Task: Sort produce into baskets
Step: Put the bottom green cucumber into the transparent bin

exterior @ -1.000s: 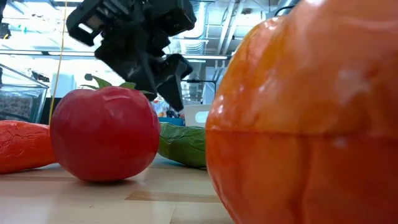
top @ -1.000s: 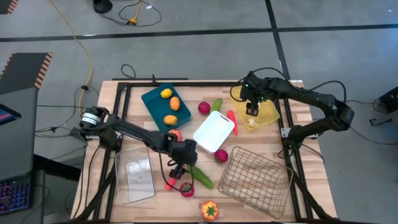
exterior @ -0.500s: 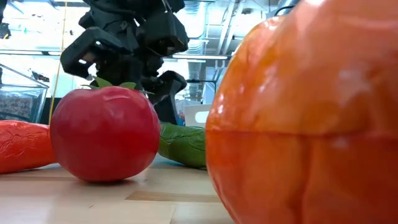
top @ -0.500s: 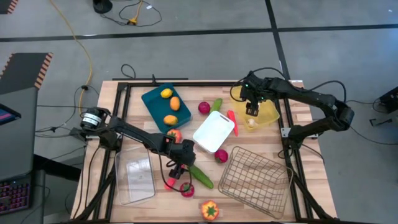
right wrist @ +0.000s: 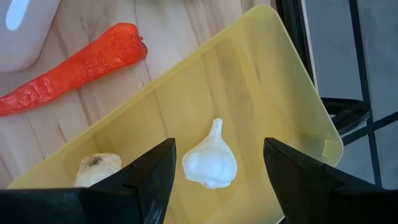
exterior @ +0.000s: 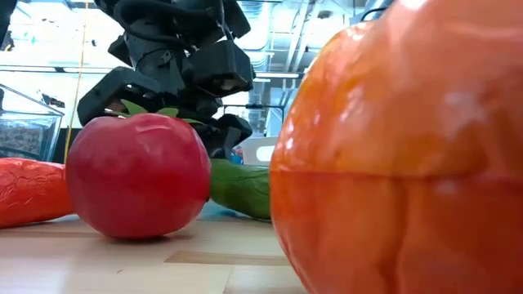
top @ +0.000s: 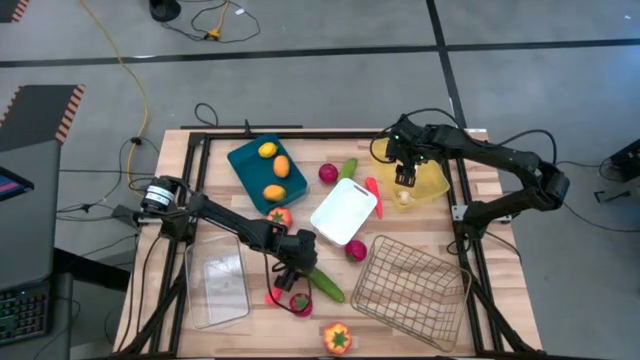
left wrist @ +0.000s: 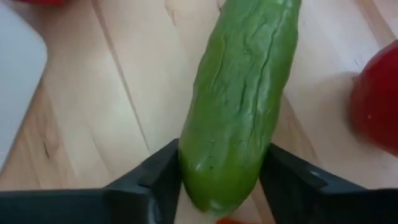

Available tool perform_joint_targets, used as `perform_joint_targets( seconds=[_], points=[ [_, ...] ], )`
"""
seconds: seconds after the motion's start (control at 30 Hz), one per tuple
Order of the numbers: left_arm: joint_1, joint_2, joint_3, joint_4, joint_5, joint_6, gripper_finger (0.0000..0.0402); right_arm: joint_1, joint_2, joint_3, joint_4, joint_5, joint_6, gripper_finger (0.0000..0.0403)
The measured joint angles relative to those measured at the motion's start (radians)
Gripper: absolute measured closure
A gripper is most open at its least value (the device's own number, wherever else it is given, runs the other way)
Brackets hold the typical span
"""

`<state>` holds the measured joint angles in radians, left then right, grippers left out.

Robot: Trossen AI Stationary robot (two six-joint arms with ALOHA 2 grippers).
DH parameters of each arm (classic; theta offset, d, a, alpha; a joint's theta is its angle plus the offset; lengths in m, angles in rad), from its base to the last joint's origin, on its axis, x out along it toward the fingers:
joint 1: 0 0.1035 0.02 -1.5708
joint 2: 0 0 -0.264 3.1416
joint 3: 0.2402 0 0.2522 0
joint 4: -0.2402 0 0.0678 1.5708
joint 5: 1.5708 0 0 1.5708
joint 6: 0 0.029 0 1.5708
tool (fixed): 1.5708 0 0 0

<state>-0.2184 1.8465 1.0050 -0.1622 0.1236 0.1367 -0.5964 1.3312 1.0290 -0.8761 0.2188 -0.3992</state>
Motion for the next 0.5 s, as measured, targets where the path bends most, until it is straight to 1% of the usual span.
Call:
perform_joint_targets(
  seconds=[0.1,0.17,0.33,0.5],
  points=[
    [0.001,0.0,0.01,-0.017,0.0,-0.001,0.0269,0.0,0.0,0.0,0.0,-0.001,0.0,0.0132],
    [0.004,0.0,0.027,-0.027,-0.003,-0.001,0.0289,0.0,0.0,0.0,0.0,-0.002,0.0,0.0132],
    [0.011,0.0,0.105,-0.164,-0.034,0.0,0.029,0.0,0.0,0.0,0.0,-0.007,0.0,0.0132],
    [0.012,0.0,0.236,-0.413,-0.059,0.049,0.027,0.0,0.0,0.0,0.0,-0.008,0.0,0.0132]
  ],
)
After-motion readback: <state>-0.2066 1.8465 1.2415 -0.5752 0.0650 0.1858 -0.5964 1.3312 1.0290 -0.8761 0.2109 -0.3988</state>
